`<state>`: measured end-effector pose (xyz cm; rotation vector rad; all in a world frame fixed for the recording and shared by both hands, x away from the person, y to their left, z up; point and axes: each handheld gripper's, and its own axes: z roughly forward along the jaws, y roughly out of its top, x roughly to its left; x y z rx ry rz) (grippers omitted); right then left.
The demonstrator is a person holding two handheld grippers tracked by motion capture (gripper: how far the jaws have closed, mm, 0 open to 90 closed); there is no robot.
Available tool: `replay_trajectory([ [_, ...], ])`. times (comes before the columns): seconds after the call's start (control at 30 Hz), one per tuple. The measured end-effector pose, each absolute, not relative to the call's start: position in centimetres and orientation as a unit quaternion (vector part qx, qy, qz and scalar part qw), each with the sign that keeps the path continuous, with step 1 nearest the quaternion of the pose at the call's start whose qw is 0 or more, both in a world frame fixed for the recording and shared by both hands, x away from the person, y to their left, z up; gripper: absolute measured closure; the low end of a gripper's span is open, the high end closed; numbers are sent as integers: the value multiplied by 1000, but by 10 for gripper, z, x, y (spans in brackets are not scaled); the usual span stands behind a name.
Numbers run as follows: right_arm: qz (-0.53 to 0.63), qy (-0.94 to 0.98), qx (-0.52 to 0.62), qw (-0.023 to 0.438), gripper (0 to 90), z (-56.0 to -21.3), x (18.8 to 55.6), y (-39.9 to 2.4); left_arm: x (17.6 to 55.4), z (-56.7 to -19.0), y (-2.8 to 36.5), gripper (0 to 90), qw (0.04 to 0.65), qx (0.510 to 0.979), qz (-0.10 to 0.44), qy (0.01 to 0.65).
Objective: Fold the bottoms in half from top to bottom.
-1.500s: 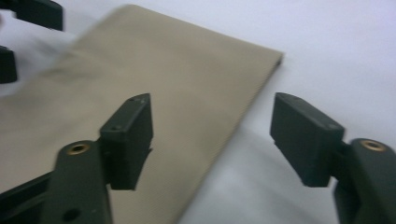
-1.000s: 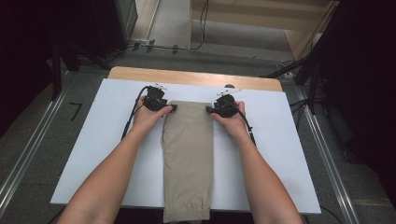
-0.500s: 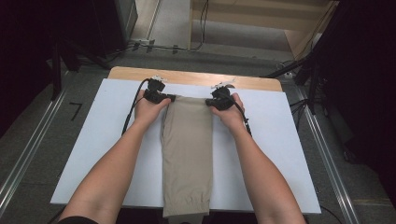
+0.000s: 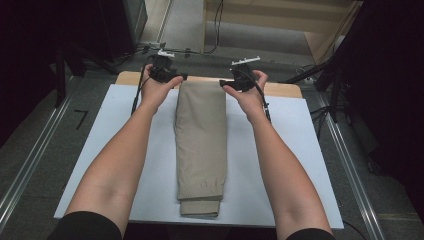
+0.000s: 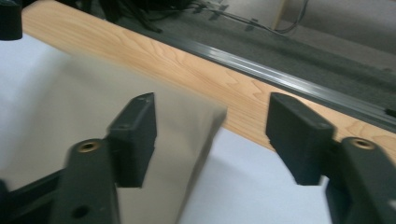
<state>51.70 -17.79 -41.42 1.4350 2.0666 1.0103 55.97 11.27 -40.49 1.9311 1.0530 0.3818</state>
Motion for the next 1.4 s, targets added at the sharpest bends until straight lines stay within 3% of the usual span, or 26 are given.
replay_trajectory([
  [0.1,387,739,514,201,191,-409,507,-187,552,-402,124,193,463,774,115,417],
  [0.37,416,739,499,175,118,-426,450,-195,491,-416,133,148,494,788,77,360],
  [0.5,422,754,476,161,0,-435,411,-190,449,-422,135,147,507,793,67,331],
  [0.67,429,763,456,160,0,-445,363,-185,406,-430,135,129,521,796,42,306],
  [0.83,439,763,453,141,0,-454,324,-186,367,-438,133,0,515,807,32,285],
  [1.0,439,768,454,110,0,-466,282,-184,330,-451,134,0,513,810,18,283],
  [1.23,419,776,461,101,211,-486,231,-169,286,-479,140,13,495,817,-2,296],
  [1.4,408,772,481,84,386,-498,211,-163,262,-494,145,169,483,825,-15,292],
])
